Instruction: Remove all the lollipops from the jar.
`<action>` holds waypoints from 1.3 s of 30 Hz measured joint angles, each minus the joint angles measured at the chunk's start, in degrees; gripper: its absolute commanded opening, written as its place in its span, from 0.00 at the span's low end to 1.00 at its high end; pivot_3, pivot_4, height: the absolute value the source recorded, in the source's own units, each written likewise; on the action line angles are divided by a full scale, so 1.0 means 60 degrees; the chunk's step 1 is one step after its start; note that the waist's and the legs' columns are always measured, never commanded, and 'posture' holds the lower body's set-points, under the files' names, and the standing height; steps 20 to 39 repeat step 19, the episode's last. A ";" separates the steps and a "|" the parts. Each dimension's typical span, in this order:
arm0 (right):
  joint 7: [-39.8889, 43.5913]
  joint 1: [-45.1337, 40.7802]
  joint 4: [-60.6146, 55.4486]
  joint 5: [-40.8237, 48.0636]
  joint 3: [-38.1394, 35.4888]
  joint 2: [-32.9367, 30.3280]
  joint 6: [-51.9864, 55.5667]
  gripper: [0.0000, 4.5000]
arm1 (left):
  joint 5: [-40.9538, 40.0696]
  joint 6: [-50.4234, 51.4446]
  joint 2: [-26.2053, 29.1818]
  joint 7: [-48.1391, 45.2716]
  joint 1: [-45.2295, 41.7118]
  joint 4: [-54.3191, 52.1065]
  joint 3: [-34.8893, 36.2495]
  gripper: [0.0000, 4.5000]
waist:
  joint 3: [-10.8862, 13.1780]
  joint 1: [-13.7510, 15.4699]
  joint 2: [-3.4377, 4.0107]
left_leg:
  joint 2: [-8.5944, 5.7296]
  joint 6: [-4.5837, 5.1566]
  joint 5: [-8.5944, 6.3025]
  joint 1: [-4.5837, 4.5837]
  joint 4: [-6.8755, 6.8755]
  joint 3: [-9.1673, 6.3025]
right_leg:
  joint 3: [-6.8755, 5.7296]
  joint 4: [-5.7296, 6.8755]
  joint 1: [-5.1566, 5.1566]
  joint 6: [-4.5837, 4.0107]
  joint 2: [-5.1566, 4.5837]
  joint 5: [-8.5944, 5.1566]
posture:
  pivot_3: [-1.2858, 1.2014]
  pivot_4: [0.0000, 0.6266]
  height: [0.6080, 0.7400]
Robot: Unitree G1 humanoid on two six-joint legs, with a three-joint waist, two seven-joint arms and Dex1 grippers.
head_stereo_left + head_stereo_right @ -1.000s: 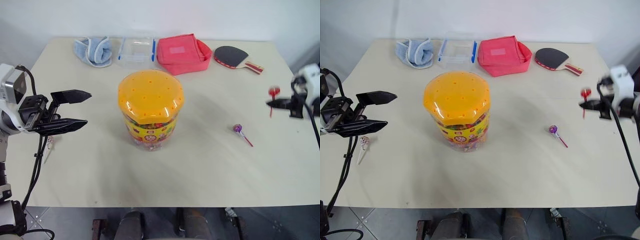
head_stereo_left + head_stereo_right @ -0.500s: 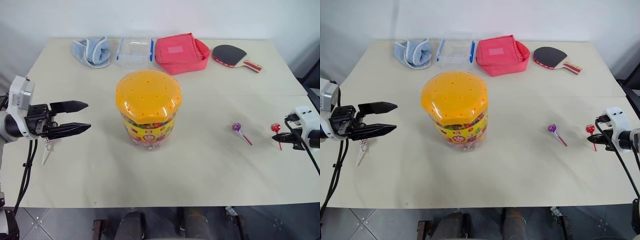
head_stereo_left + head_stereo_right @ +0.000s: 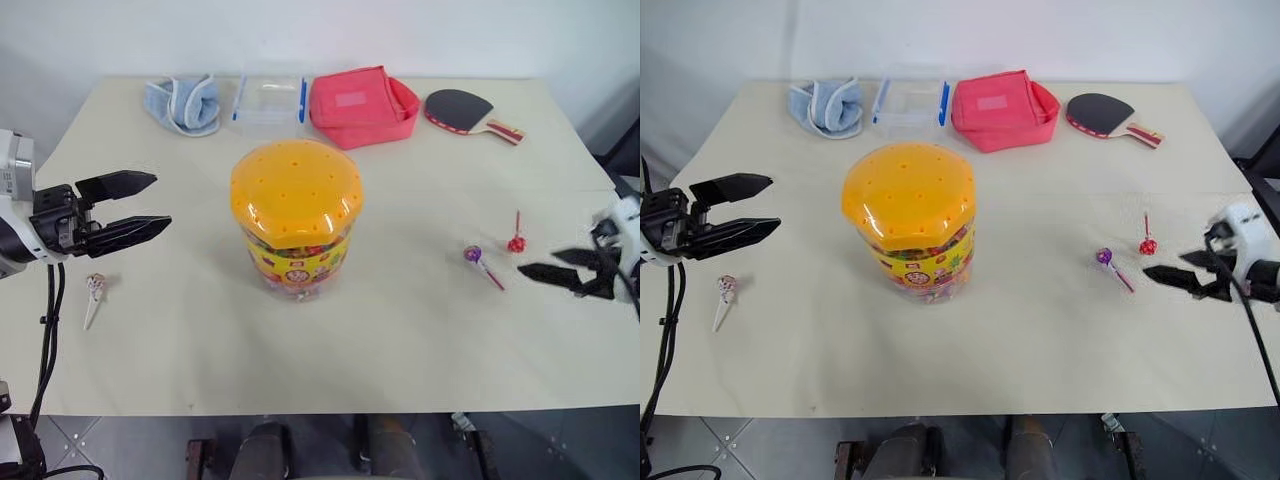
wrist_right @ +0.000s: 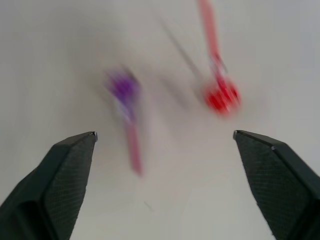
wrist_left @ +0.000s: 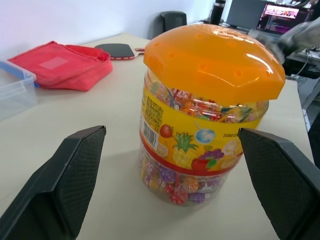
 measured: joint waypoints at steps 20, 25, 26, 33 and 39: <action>0.1862 0.1466 -0.1487 0.0079 0.1331 0.1221 -0.4089 1.00 | 0.0063 -0.0589 -0.0002 -0.0451 0.3345 -0.0739 0.1578 1.00 | -0.0013 -0.0010 -0.0024 | -0.0001 -0.0001 -0.0005 0.0019 0.0000 -0.0008 | 0.0003 -0.0005 0.0022 -0.0001 -0.0003 0.0001 | 0.52 0.24 1.00; 0.1862 0.1466 -0.1487 0.0079 0.1331 0.1221 -0.4089 1.00 | 0.0063 -0.0589 -0.0002 -0.0451 0.3345 -0.0739 0.1578 1.00 | -0.0013 -0.0010 -0.0024 | -0.0001 -0.0001 -0.0005 0.0019 0.0000 -0.0008 | 0.0003 -0.0005 0.0022 -0.0001 -0.0003 0.0001 | 0.52 0.24 1.00; 0.1862 0.1466 -0.1487 0.0079 0.1331 0.1221 -0.4089 1.00 | 0.0063 -0.0589 -0.0002 -0.0451 0.3345 -0.0739 0.1578 1.00 | -0.0013 -0.0010 -0.0024 | -0.0001 -0.0001 -0.0005 0.0019 0.0000 -0.0008 | 0.0003 -0.0005 0.0022 -0.0001 -0.0003 0.0001 | 0.52 0.24 1.00; 0.1862 0.1466 -0.1487 0.0079 0.1331 0.1221 -0.4089 1.00 | 0.0063 -0.0589 -0.0002 -0.0451 0.3345 -0.0739 0.1578 1.00 | -0.0013 -0.0010 -0.0024 | -0.0001 -0.0001 -0.0005 0.0019 0.0000 -0.0008 | 0.0003 -0.0005 0.0022 -0.0001 -0.0003 0.0001 | 0.52 0.24 1.00; 0.1862 0.1466 -0.1487 0.0079 0.1331 0.1221 -0.4089 1.00 | 0.0063 -0.0589 -0.0002 -0.0451 0.3345 -0.0739 0.1578 1.00 | -0.0013 -0.0010 -0.0024 | -0.0001 -0.0001 -0.0005 0.0019 0.0000 -0.0008 | 0.0003 -0.0005 0.0022 -0.0001 -0.0003 0.0001 | 0.52 0.24 1.00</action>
